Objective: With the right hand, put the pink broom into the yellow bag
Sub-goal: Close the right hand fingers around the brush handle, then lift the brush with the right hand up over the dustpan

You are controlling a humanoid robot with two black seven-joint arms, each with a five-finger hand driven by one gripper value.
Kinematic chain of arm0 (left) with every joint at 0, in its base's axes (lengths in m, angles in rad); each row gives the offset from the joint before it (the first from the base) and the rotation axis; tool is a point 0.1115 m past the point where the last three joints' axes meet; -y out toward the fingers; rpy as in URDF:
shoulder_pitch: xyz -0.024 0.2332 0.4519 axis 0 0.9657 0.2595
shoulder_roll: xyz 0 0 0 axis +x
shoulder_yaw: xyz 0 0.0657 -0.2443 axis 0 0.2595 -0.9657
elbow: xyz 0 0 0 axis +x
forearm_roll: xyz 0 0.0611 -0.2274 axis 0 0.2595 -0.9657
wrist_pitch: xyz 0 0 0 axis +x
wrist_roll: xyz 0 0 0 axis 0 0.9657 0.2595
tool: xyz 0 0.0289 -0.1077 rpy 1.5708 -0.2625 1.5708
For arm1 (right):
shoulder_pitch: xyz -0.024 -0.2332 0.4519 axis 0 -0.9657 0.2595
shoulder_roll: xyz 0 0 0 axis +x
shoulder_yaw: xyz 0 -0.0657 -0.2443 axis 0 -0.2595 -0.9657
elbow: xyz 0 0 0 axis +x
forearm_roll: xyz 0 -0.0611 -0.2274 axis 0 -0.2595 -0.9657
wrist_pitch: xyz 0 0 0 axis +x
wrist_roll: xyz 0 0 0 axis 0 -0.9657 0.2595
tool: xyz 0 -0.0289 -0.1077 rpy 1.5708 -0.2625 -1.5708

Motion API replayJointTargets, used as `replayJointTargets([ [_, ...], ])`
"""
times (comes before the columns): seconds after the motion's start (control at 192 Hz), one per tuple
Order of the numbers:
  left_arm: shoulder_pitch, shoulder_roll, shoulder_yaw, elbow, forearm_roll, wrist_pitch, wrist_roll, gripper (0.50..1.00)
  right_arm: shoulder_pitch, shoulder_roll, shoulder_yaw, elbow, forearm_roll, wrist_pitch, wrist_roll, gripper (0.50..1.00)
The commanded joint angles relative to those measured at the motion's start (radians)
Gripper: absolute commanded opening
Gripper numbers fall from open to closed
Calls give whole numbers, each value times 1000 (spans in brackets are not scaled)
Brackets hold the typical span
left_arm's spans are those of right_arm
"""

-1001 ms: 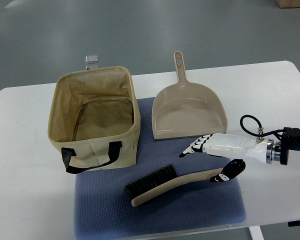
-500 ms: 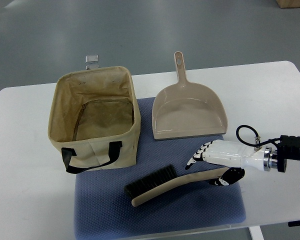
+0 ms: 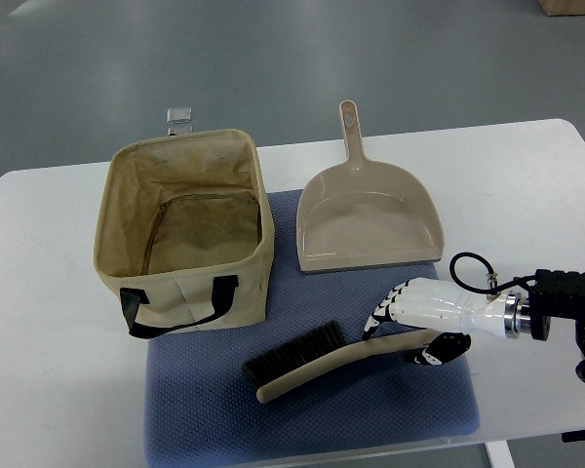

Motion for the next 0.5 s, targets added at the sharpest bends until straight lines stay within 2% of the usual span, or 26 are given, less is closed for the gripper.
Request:
replayJointTargets([
  [0.0, 0, 0, 0, -1, 0, 0, 0, 1000, 0, 10, -2, -10, -10, -13, -8, 725],
  [0.193, 0, 0, 0, 1, 0, 0, 0, 1000, -2, 24, -2, -33, -33, -18, -8, 713],
  [0.281, 0, 0, 0, 1, 0, 0, 0, 1000, -5, 28, -2, -43, -44, -18, -8, 660],
  [0.36, 0, 0, 0, 1, 0, 0, 0, 1000, -6, 33, -2, -45, -44, -18, -8, 639],
  [0.495, 0, 0, 0, 1, 0, 0, 0, 1000, -8, 33, -1, -48, -47, -31, -8, 549],
])
